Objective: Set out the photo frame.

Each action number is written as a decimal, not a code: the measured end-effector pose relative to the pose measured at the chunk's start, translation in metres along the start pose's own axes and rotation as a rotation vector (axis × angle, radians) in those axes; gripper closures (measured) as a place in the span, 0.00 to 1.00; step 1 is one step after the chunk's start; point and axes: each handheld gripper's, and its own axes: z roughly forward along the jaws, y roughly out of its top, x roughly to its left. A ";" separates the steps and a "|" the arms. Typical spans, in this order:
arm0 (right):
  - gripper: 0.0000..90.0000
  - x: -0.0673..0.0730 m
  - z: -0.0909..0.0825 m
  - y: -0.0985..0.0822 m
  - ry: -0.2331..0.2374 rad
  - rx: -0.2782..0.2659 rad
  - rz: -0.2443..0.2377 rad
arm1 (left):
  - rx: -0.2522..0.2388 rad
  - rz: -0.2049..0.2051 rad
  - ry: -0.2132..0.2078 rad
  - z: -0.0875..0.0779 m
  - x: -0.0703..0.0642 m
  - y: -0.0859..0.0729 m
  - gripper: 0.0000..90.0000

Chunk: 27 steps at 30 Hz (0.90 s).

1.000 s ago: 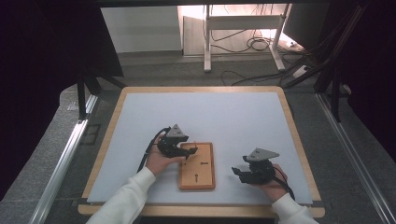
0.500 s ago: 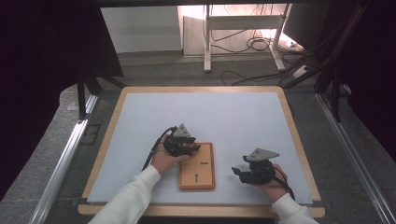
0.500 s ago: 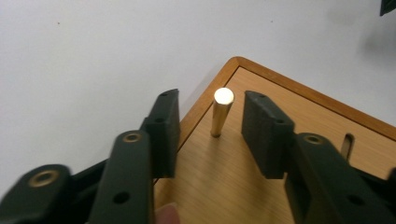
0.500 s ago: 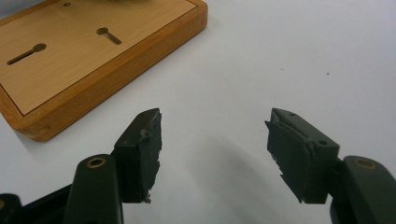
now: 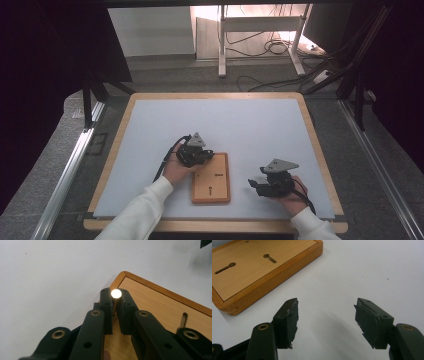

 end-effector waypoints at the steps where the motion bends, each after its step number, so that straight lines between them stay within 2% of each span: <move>1: 0.39 0.000 0.000 0.000 -0.001 -0.001 0.000 | 0.000 -0.006 -0.007 0.000 0.001 0.000 0.94; 4: 0.39 0.000 0.000 0.000 -0.002 -0.008 -0.002 | -0.006 -0.024 -0.026 0.000 0.003 -0.001 0.94; 10: 0.39 0.005 -0.001 0.002 0.012 -0.017 -0.021 | 0.000 -0.028 -0.037 0.000 0.005 0.000 0.94; 13: 0.39 0.006 -0.001 0.002 0.016 -0.018 -0.033 | 0.017 -0.035 -0.041 0.000 0.005 0.002 0.94; 27: 0.39 0.007 -0.001 0.002 0.017 -0.022 -0.032 | 0.029 -0.051 -0.070 0.000 0.009 0.003 0.94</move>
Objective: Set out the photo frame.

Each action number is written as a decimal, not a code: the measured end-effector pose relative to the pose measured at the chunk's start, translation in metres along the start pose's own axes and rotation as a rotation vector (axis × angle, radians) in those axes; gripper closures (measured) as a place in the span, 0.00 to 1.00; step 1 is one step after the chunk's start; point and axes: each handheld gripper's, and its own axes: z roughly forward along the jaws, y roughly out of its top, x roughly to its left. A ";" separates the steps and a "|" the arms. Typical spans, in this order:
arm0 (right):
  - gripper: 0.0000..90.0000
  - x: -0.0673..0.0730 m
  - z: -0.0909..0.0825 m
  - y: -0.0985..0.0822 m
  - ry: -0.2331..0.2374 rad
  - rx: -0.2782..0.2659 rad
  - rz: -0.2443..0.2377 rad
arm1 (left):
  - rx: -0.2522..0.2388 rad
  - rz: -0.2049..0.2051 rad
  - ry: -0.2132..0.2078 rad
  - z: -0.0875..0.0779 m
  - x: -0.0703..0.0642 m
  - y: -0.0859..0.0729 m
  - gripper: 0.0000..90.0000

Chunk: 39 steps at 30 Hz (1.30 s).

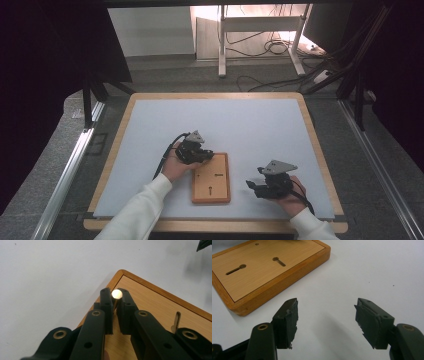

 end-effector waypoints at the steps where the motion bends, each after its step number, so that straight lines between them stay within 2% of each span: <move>1: 0.39 0.000 0.000 0.000 0.000 -0.001 -0.001 | 0.001 -0.005 -0.001 0.000 0.000 0.000 0.94; 15: 0.39 0.002 0.000 0.001 0.009 -0.003 -0.005 | 0.013 -0.025 -0.037 0.000 0.005 0.001 0.93; 16: 0.39 0.002 0.000 0.001 0.010 -0.003 -0.006 | 0.018 -0.016 -0.039 0.000 0.006 0.001 0.93; 22: 0.39 0.002 0.000 0.001 0.012 -0.002 -0.009 | 0.013 -0.033 -0.060 0.001 0.007 0.002 0.92; 27: 0.39 0.003 -0.001 0.001 0.016 -0.007 -0.010 | 0.017 -0.030 -0.073 0.001 0.009 0.002 0.92; 31: 0.39 0.005 -0.001 0.002 0.025 -0.020 -0.021 | 0.023 -0.030 -0.087 0.000 0.012 0.002 0.92; 34: 0.38 0.009 -0.002 0.003 0.044 -0.021 -0.033 | 0.014 -0.049 -0.108 0.001 0.014 0.001 0.91; 38: 0.34 0.016 0.000 0.005 0.068 -0.011 -0.063 | 0.033 -0.040 -0.111 0.001 0.015 0.003 0.91; 39: 0.33 0.019 0.000 0.006 0.071 -0.010 -0.073 | 0.026 -0.053 -0.113 0.001 0.015 0.003 0.91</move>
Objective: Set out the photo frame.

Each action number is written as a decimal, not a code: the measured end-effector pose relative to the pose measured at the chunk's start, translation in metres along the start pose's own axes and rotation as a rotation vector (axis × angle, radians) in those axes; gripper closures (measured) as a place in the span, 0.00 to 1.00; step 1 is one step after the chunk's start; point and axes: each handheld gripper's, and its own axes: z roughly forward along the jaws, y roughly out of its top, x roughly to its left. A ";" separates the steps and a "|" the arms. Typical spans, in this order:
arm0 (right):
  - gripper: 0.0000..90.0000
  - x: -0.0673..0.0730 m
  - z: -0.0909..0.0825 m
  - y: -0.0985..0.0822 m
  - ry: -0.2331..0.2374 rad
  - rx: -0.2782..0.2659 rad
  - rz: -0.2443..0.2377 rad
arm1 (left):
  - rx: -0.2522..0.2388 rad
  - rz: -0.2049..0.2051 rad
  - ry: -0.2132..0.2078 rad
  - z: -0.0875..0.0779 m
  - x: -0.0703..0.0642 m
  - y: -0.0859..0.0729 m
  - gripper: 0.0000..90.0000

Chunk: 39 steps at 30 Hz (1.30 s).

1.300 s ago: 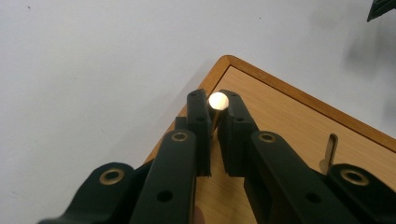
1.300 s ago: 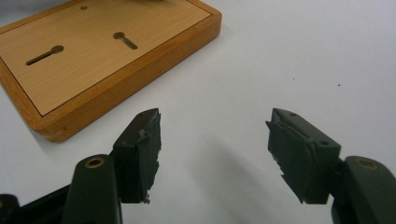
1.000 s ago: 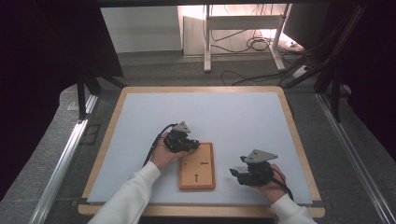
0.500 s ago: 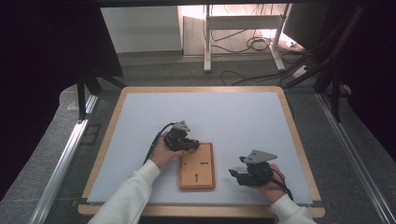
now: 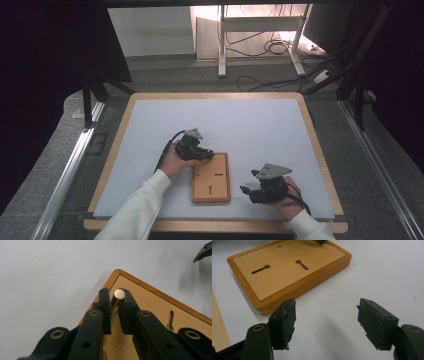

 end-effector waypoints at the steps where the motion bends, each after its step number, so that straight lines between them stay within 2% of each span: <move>1: 0.31 0.002 0.000 0.001 0.002 0.001 -0.004 | 0.007 0.005 -0.001 0.000 0.001 0.000 0.91; 6: 0.27 0.016 0.004 0.006 0.014 0.001 -0.046 | 0.005 -0.011 -0.023 0.000 0.005 0.001 0.92; 8: 0.25 0.025 0.006 0.010 0.027 0.002 -0.082 | 0.009 -0.015 -0.026 0.000 0.006 0.002 0.92; 11: 0.23 0.032 0.008 0.012 0.029 0.003 -0.103 | 0.021 -0.007 -0.029 -0.001 0.007 0.003 0.92; 17: 0.17 0.048 0.017 0.018 0.007 0.023 -0.174 | 0.016 -0.020 -0.051 0.000 0.011 0.004 0.92; 20: 0.16 0.055 0.023 0.019 -0.015 0.041 -0.228 | 0.012 -0.027 -0.065 0.000 0.013 0.003 0.92; 30: 0.16 0.070 0.042 0.024 -0.077 0.079 -0.319 | 0.018 -0.041 -0.093 0.000 0.018 0.004 0.92; 35: 0.15 0.077 0.051 0.027 -0.115 0.088 -0.365 | 0.020 -0.037 -0.093 0.000 0.018 0.004 0.92; 39: 0.15 0.081 0.054 0.028 -0.151 0.073 -0.406 | 0.018 -0.042 -0.089 0.000 0.017 0.004 0.92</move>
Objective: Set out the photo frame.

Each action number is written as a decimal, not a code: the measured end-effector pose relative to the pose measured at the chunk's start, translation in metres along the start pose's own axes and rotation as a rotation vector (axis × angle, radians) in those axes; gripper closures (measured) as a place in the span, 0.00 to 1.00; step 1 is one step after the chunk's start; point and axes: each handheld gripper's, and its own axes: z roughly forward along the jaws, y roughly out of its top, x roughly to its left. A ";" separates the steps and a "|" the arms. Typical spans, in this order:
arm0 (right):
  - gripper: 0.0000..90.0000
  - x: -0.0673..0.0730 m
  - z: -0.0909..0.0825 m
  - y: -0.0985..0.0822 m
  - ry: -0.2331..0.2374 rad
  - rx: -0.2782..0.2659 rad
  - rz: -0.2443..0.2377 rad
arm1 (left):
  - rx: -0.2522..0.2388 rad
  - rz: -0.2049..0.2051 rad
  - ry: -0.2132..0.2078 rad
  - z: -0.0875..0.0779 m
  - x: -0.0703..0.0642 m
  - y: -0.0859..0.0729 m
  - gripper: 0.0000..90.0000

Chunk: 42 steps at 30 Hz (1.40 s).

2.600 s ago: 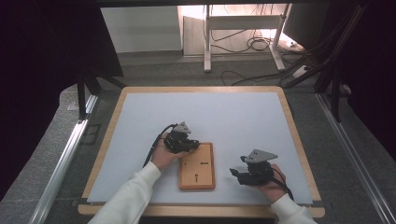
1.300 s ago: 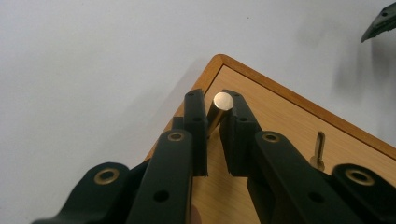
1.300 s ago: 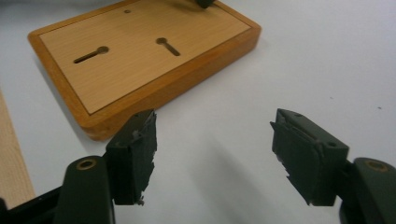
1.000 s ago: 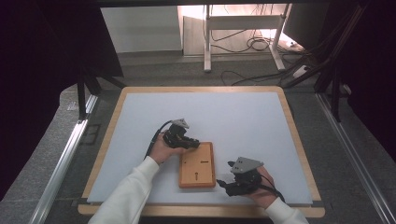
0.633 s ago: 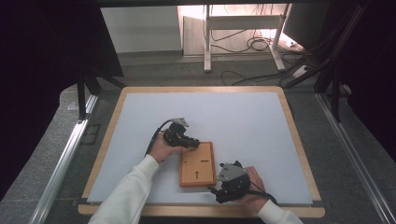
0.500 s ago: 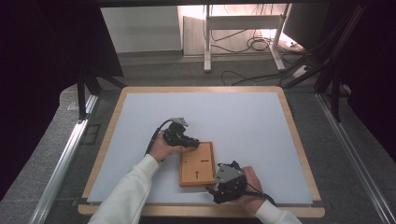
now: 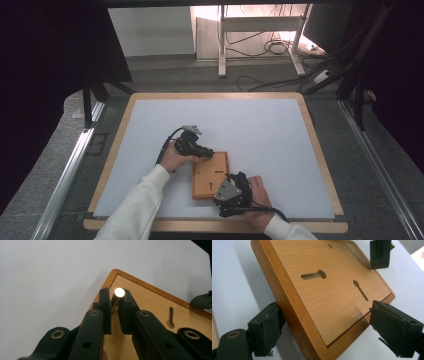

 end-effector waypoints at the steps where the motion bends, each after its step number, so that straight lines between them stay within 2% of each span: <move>1: 0.15 0.001 0.000 0.001 -0.010 -0.001 -0.013 | 0.000 0.000 0.002 0.000 0.000 0.000 0.92; 8: 0.19 0.005 0.000 0.006 -0.069 -0.026 -0.093 | -0.015 -0.003 0.044 0.000 -0.004 -0.001 0.94; 15: 0.26 0.004 -0.004 0.012 -0.095 -0.042 -0.115 | -0.021 0.003 0.080 0.000 -0.007 -0.001 0.95; 21: 0.35 0.002 -0.007 0.016 -0.090 -0.048 -0.143 | -0.038 -0.009 0.090 0.001 -0.008 -0.002 0.95; 26: 0.41 -0.001 -0.012 0.018 -0.090 -0.050 -0.145 | -0.046 -0.019 0.098 0.001 -0.006 -0.002 0.95; 30: 0.46 -0.006 -0.015 0.019 -0.110 -0.059 -0.147 | -0.055 -0.031 0.096 0.001 -0.005 -0.003 0.94; 35: 0.48 -0.007 -0.010 0.016 -0.131 -0.042 -0.159 | -0.056 -0.030 0.099 0.001 -0.006 -0.003 0.94; 40: 0.55 -0.008 -0.013 0.018 -0.167 -0.069 -0.177 | -0.063 -0.030 0.114 0.000 -0.006 -0.003 0.92; 42: 0.55 -0.012 -0.015 0.019 -0.160 -0.078 -0.168 | -0.065 -0.027 0.121 0.000 -0.006 -0.003 0.90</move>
